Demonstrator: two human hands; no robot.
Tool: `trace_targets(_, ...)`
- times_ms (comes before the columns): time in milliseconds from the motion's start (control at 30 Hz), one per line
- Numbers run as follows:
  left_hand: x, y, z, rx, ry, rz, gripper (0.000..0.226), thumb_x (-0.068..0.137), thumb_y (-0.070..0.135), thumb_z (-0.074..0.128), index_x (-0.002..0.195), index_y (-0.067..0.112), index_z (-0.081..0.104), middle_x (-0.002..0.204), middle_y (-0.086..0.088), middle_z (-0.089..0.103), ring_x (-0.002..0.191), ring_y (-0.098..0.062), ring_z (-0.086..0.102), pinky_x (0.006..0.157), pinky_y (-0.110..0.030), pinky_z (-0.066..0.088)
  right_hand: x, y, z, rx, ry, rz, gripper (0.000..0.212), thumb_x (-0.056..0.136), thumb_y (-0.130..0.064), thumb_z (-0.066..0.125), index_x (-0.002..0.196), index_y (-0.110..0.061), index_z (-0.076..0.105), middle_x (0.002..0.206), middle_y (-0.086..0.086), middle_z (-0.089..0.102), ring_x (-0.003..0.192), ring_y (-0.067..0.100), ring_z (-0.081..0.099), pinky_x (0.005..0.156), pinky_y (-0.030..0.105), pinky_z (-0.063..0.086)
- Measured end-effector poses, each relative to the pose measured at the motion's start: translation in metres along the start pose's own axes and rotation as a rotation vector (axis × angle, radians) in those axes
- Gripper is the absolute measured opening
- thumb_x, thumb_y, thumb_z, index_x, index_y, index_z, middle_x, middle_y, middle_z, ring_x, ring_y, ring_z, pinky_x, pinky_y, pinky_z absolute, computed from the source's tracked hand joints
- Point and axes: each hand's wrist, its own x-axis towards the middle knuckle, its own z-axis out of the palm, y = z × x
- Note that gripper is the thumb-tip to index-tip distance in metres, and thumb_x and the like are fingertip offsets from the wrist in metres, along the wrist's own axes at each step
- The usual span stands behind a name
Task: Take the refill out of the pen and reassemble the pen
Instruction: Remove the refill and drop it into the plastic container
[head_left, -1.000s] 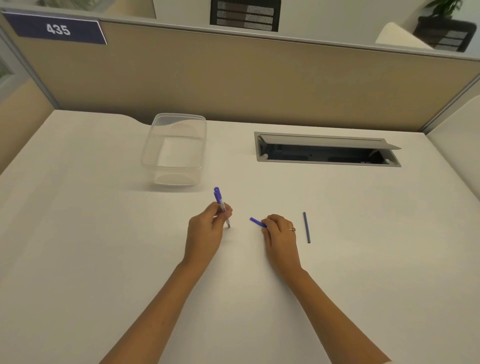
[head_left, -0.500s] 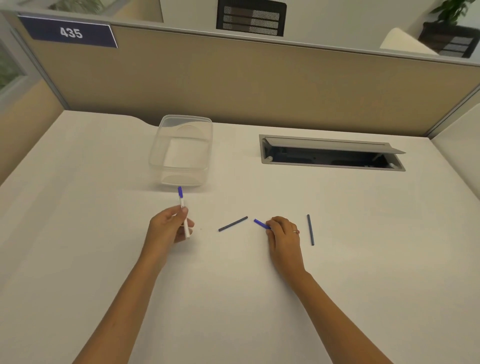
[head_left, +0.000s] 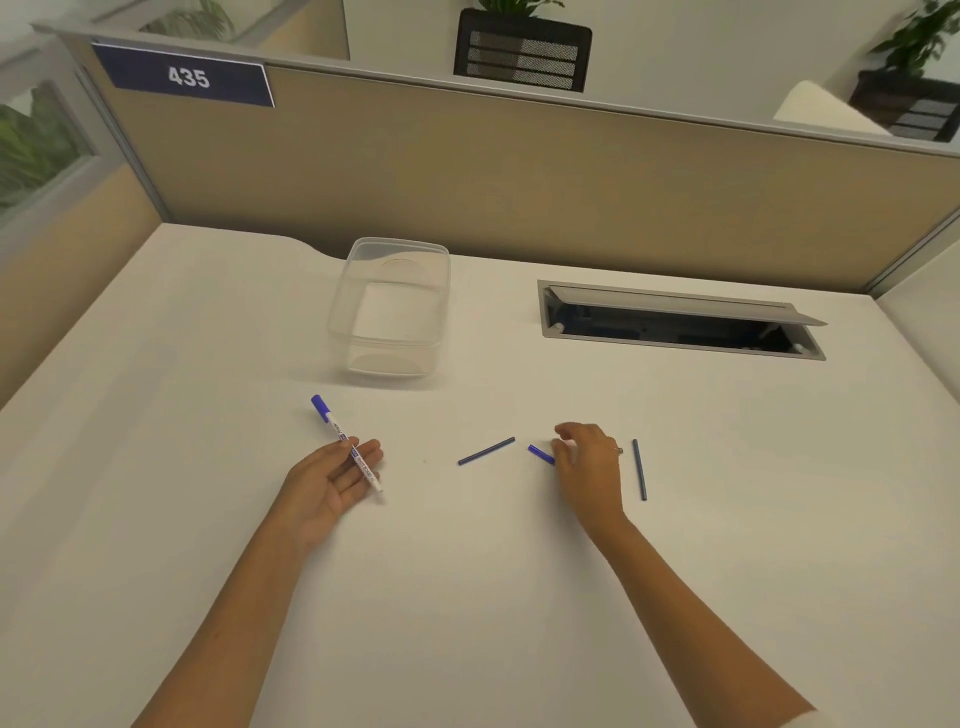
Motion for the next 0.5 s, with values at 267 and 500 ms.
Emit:
trace_targets(267, 0.006, 0.007, -0.001, -0.013, -0.011, 0.002, 0.006, 0.092, 0.005, 0.049, 0.088, 0.008, 0.054, 0.098, -0.017, 0.071, 0.091, -0.027, 0.070, 0.072, -0.041, 0.059, 0.003, -0.040, 0.036, -0.309, -0.196, -0.627, 0.029, 0.064, 0.007, 0.075, 0.085, -0.013, 0.073, 0.087, 0.006, 0.069, 0.072, 0.032, 0.062, 0.061, 0.037, 0.052)
trace_targets(500, 0.018, 0.023, -0.002, -0.034, -0.005, 0.012, 0.010, 0.092, 0.002, 0.047, 0.085, 0.008, 0.051, 0.108, -0.020, 0.065, 0.103, -0.031, 0.063, 0.076, -0.037, 0.057, 0.019, -0.063, 0.041, -0.230, -0.092, -0.685, 0.013, 0.079, 0.001, 0.063, 0.088, -0.009, 0.066, 0.082, 0.007, 0.067, 0.067, 0.028, 0.059, 0.060, 0.029, 0.044)
